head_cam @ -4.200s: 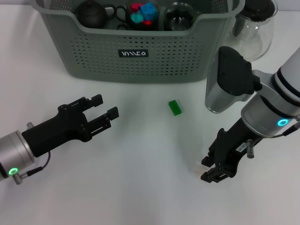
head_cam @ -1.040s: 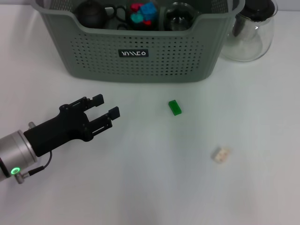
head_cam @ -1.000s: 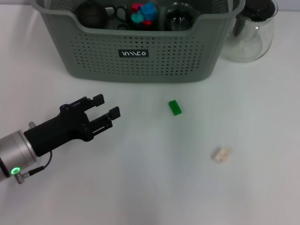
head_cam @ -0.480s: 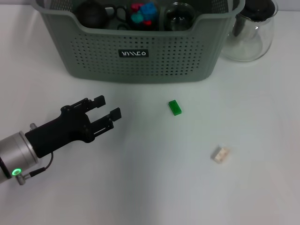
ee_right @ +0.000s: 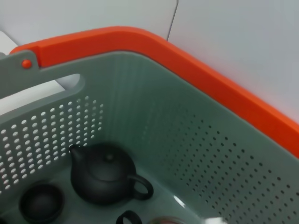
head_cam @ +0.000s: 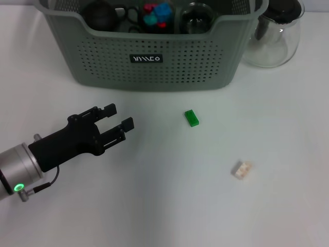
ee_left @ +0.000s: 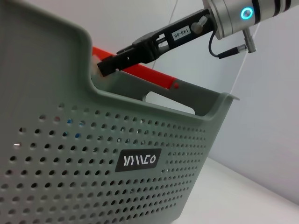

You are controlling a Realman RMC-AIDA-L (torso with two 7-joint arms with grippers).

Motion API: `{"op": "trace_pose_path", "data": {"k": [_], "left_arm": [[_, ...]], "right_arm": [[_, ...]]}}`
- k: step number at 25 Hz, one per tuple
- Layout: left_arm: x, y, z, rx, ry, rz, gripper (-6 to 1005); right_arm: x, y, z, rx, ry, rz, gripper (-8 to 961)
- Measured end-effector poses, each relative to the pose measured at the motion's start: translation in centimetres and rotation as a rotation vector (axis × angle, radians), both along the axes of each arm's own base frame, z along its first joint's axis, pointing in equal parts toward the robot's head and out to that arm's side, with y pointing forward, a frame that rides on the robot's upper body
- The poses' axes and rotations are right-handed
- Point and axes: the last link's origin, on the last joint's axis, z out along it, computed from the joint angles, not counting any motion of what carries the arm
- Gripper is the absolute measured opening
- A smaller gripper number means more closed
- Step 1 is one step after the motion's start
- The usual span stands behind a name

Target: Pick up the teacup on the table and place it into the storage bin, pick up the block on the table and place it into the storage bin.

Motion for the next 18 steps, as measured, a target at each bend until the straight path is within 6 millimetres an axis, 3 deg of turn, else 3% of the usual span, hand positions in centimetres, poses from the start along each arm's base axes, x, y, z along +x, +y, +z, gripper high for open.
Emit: {"op": "trace_pose_path", "data": {"k": [5, 9, 13, 18], "left_arm": [[0.0, 0.0, 0.0, 0.001, 0.000, 0.001, 661], [0.0, 0.0, 0.0, 0.002, -0.001, 0.003, 661], [0.0, 0.0, 0.1, 0.001, -0.002, 0.002, 661], [-0.2, -0.1, 0.1, 0.004, 0.002, 0.006, 661]], "right_arm": [[-0.4, -0.1, -0.2, 0.001, 0.005, 0.021, 273], [-0.7, -0.4, 0.9, -0.008, 0.051, 0.017, 404], [-0.8, -2.5, 4.6, -0.039, 0.133, 0.044, 535], [0.1, -9.2, 11.2, -0.108, 0.249, 0.182, 629]]}}
